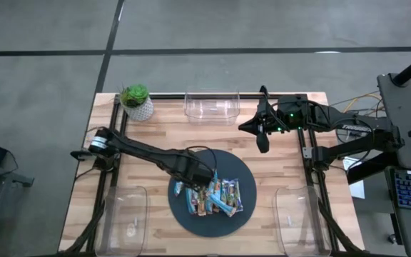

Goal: Pick and place Granola Bars by type
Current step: Put the red granola bar into the bottom left transparent bin

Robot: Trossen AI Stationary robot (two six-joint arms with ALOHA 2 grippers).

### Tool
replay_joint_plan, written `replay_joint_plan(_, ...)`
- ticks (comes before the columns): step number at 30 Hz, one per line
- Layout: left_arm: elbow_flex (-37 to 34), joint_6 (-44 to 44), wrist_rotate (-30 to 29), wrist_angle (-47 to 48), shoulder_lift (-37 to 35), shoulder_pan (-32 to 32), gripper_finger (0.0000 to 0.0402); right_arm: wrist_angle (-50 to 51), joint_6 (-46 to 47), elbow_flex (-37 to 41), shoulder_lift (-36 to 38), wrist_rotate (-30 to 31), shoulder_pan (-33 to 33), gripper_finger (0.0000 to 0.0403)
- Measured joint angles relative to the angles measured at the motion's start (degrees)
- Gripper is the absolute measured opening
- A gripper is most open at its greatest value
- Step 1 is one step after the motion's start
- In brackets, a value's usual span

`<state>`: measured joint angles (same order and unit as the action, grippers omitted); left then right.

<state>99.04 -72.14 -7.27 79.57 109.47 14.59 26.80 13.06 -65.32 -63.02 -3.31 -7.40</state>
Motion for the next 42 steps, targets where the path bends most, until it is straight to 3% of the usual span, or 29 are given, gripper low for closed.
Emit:
replay_joint_plan(5, -1.0, 0.0, -1.8, -1.1, 0.8, 0.0, 0.0179, 0.0, 0.0, 0.0, 0.0, 0.0, 0.0, 0.0009)
replay_joint_plan(11, -8.2, -0.4, -1.8, -7.6, -1.7, 0.0, 0.0179, 0.0, 0.0, 0.0, 0.0, 0.0, 0.0, 0.0009)
replay_joint_plan(22, -16.2, -0.5, 1.8, -14.2, -2.8, -0.3, 0.0179, 0.0, 0.0, 0.0, 0.0, 0.0, 0.0, 0.0009)
replay_joint_plan(42, -24.4, -4.8, 2.5, -24.6, -2.9, -1.5, 0.0179, 0.0, -0.2, 0.0, 0.0, 0.0, 0.0, 0.0009)
